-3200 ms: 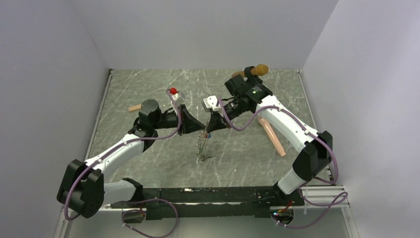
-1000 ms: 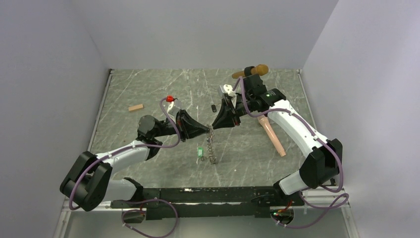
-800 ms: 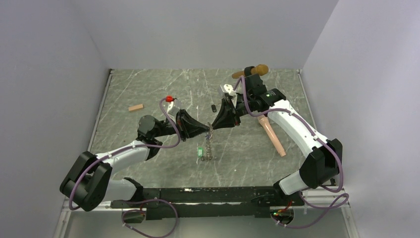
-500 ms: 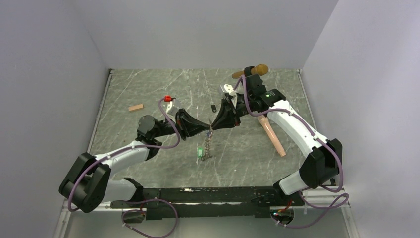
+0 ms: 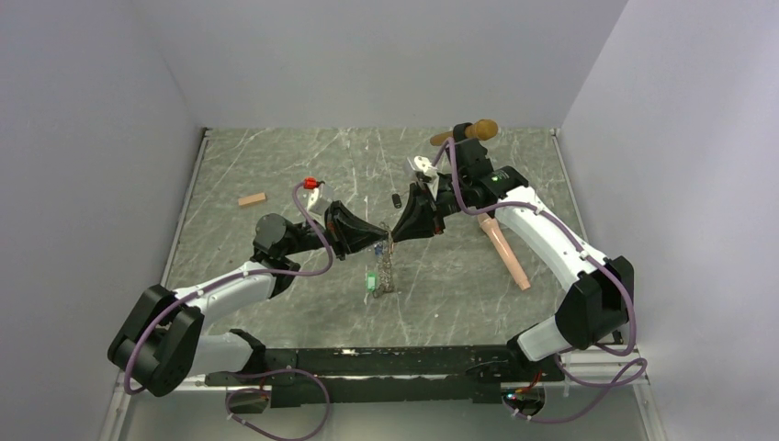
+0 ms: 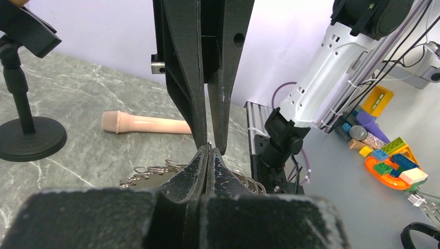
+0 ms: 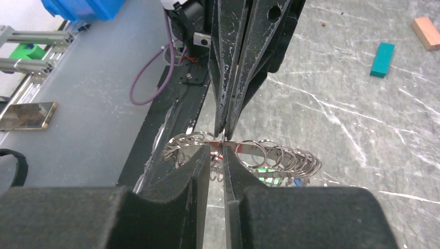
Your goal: Put the keys on the keyring
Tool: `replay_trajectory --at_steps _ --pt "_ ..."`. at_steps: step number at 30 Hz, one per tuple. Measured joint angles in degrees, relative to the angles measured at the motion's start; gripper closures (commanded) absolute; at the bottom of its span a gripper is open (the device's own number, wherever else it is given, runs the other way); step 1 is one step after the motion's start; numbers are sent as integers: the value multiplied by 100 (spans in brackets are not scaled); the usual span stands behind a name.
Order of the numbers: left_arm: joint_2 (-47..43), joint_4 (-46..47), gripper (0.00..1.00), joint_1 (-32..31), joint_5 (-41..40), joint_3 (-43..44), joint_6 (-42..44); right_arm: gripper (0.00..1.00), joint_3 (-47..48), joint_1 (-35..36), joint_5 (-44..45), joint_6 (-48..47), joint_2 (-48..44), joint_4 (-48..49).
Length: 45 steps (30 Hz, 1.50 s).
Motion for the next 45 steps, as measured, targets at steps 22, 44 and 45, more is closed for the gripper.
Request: replay_trajectory --at_steps 22,44,45 --pt "-11 -164 100 -20 63 0 111 100 -120 -2 -111 372 13 323" --pt "-1093 -4957 35 -109 -505 1272 3014 100 55 39 887 -525 83 -518" --pt "-1082 -5204 35 -153 -570 1381 3204 100 94 46 968 -586 90 -581"
